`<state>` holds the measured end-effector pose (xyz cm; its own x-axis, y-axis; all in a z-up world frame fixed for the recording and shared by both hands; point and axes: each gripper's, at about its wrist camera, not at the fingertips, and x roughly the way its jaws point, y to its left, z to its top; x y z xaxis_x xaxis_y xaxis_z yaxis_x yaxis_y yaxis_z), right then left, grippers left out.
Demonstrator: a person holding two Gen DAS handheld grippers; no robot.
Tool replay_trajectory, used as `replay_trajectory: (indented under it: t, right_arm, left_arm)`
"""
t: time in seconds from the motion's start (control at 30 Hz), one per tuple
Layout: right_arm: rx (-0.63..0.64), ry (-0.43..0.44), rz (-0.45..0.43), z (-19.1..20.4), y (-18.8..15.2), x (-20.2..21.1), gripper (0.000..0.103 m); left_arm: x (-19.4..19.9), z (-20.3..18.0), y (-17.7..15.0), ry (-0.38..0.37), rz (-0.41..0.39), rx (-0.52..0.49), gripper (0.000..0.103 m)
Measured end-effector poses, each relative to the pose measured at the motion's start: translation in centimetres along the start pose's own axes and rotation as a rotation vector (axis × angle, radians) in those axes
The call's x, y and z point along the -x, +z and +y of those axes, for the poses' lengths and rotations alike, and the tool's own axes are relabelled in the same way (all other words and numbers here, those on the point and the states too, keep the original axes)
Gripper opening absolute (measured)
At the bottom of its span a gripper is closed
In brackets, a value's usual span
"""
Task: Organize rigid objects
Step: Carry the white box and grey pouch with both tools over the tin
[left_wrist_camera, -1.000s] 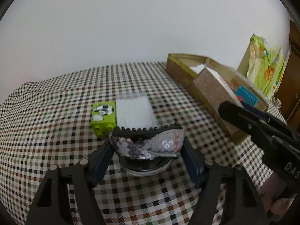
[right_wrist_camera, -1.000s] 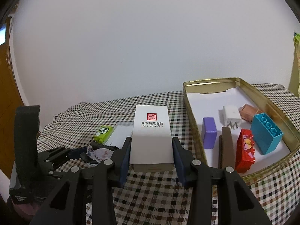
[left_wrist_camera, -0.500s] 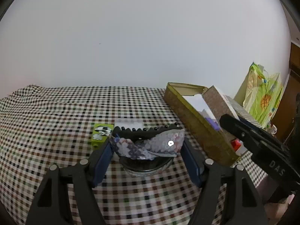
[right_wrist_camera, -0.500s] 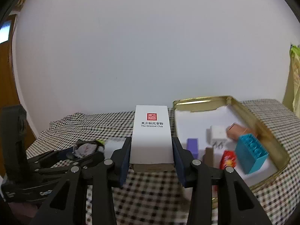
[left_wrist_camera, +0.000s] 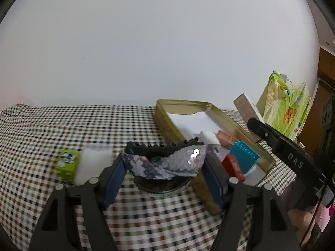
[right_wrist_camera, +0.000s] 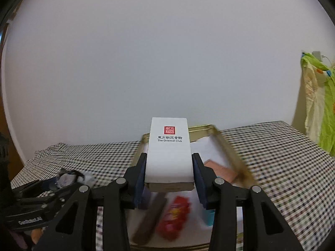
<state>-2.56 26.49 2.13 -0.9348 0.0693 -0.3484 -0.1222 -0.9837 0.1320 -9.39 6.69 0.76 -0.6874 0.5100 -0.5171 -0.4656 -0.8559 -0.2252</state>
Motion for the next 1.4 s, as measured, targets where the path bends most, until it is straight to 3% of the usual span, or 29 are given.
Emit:
replay_trajectory:
  t: [0.37, 0.63, 0.97, 1.23, 1.4]
  right_arm:
    - [-0.068, -0.076, 0.024, -6.9, 1.4, -1.3, 0.045]
    - [-0.027, -0.082, 0.056, -8.4, 1.6, -3.4, 0.045]
    - [-0.058, -0.064, 0.131, -9.4, 1.2, -5.8, 0.045]
    - [-0.032, -0.076, 0.172, -8.7, 0.7, -6.8, 0.045]
    - [-0.028, -0.072, 0.184, -7.9, 0.6, -6.9, 0.045]
  left_arm:
    - [-2.6, -4.5, 1.3, -0.034, 0.003, -0.006, 0.071]
    - [-4.7, -7.5, 2.0, -0.057, 0.016, -0.005, 0.071]
    - [-7.9, -9.3, 1.7, 0.020, 0.074, -0.022, 0.071]
    - [-8.0, -9.4, 1.4, 0.054, 0.069, -0.048, 0.071]
    - [-8.4, -9.5, 1.1, 0.113, 0.063, -0.097, 0.071]
